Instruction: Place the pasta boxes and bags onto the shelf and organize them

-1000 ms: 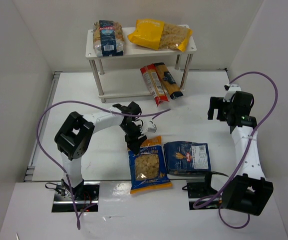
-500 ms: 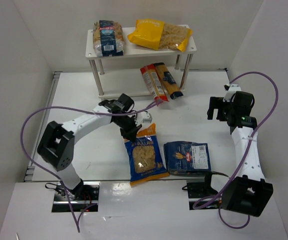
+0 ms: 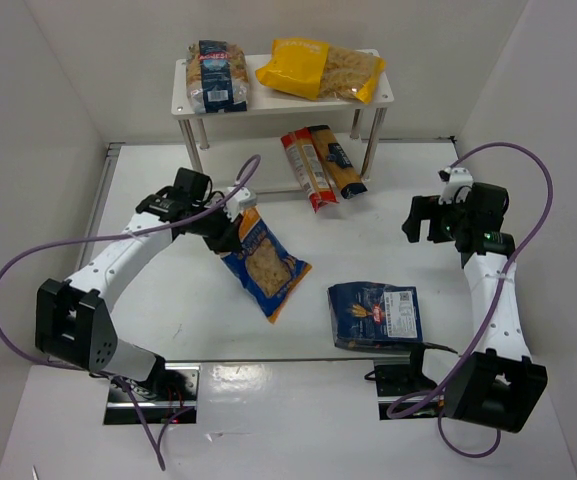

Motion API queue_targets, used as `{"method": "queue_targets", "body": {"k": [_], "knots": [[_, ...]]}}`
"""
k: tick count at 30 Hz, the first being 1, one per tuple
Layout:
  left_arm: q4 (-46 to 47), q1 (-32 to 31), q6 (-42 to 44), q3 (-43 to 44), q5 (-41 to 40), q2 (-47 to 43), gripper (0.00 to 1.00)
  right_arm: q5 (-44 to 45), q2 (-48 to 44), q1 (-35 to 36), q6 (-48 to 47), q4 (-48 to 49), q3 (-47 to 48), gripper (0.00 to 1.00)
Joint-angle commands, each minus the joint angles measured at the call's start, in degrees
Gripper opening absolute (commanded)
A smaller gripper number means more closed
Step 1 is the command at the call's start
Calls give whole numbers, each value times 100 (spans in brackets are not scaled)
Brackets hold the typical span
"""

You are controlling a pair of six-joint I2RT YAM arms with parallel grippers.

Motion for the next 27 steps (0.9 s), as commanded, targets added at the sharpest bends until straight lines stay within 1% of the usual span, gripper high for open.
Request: {"method": "queue_targets", "body": {"k": [1,2,3,4,6,7,8,10,11,14,16,19,20,23,24,27], "knots": [[429,127,-217,50,736,-392,0,-1606,62,139,-609,-133,54,100],[429,127,-217,50,806,-392,0,-2079,62,271,-716,-186,54,100],[429,180,-217,50,807,-462,0,-2084,184,472,-786,-135,54,100],[429,241,-217,50,885,-550,0,-2084,246,1023,-848,-82,54,100],[429,347,-269,50,947,-690,0,-1489,526,1745,-919,58,54,100],[429,399,-269,50,1078,-691,0,-1252,641,2532,-919,112,54,100],[429,530,-269,50,1157,-761,0,-753,738,2923,-919,173,54,100],[429,707,-330,50,1368,-832,0,-259,1002,3626,-919,454,54,100],[429,777,-331,50,1430,-832,0,170,1081,4187,-858,559,54,100],[429,1146,-331,50,1676,-884,0,464,1494,4858,-796,850,247,100],[377,1269,-331,50,1843,-824,0,543,1793,5079,-744,1077,300,100],[315,1515,-331,50,1923,-709,0,1061,2136,5544,-743,1455,511,100],[246,1577,-331,50,1984,-630,0,1506,2215,5859,-743,1561,581,100],[96,1832,-331,50,2282,-550,0,2264,2452,6388,-892,2009,582,100],[95,1893,-331,50,2283,-498,0,2771,2523,6685,-892,2115,582,100],[95,2069,-331,50,2502,-550,0,3145,2795,6934,-892,2257,634,100]]}}
